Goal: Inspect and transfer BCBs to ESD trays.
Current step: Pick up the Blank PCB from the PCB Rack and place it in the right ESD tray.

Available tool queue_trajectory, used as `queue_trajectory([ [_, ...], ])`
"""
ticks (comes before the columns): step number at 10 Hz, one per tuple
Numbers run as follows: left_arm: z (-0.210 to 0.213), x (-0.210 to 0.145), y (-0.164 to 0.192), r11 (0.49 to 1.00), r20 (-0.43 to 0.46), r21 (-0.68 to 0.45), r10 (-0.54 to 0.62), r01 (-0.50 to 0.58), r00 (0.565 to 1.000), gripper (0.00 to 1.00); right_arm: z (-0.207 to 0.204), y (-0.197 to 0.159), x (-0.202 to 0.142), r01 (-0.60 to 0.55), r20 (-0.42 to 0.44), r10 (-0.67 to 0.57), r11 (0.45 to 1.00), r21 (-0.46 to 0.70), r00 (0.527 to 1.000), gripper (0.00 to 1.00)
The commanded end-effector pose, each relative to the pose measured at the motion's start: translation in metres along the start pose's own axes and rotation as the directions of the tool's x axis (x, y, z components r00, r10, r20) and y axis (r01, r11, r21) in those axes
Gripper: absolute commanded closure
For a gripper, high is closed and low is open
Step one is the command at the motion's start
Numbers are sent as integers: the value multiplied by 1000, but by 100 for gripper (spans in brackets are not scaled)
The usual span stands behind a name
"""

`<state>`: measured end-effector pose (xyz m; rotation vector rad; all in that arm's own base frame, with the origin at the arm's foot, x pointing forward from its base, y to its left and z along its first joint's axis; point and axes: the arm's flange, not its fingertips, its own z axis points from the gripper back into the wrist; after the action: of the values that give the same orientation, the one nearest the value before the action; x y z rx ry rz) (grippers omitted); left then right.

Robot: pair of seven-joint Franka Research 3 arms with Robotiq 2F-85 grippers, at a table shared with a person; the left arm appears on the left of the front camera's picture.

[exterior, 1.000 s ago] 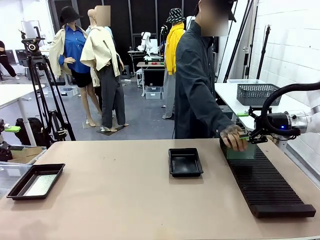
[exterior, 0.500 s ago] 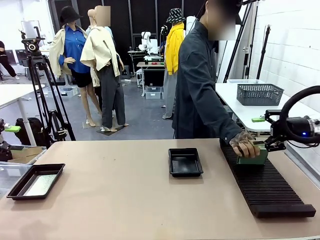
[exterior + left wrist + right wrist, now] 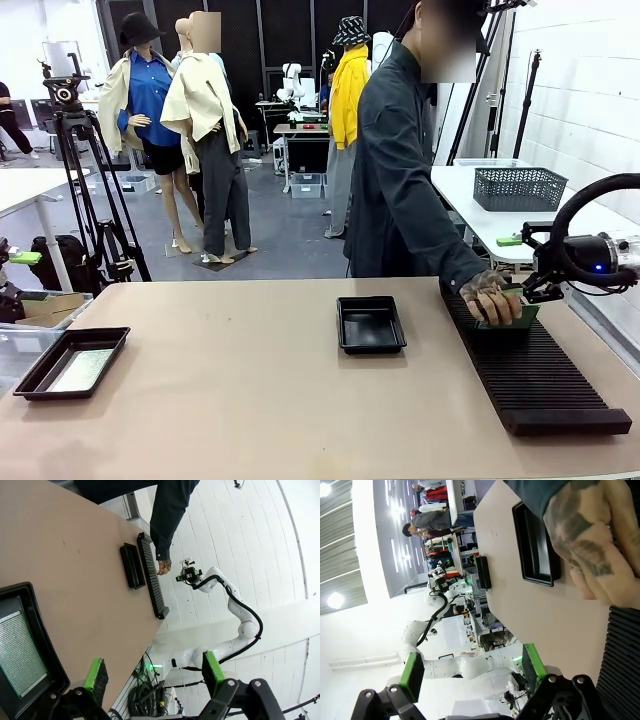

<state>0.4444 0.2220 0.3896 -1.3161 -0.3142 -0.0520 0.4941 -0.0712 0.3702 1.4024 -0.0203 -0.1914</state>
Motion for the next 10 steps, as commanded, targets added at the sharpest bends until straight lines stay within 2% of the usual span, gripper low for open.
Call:
queue_trajectory([
  [1,2,-1,-3,1000,-10,15,-3,4,1000,0,-3,4,4,13,11,-13,1000,-3,1000,0],
  [9,2,-1,-3,1000,-10,15,-3,4,1000,0,0,0,0,-1,0,1,1000,0,1000,0],
  [10,2,-1,-3,1000,-10,15,-3,4,1000,0,-2,9,15,-17,-15,17,1000,-27,1000,0],
])
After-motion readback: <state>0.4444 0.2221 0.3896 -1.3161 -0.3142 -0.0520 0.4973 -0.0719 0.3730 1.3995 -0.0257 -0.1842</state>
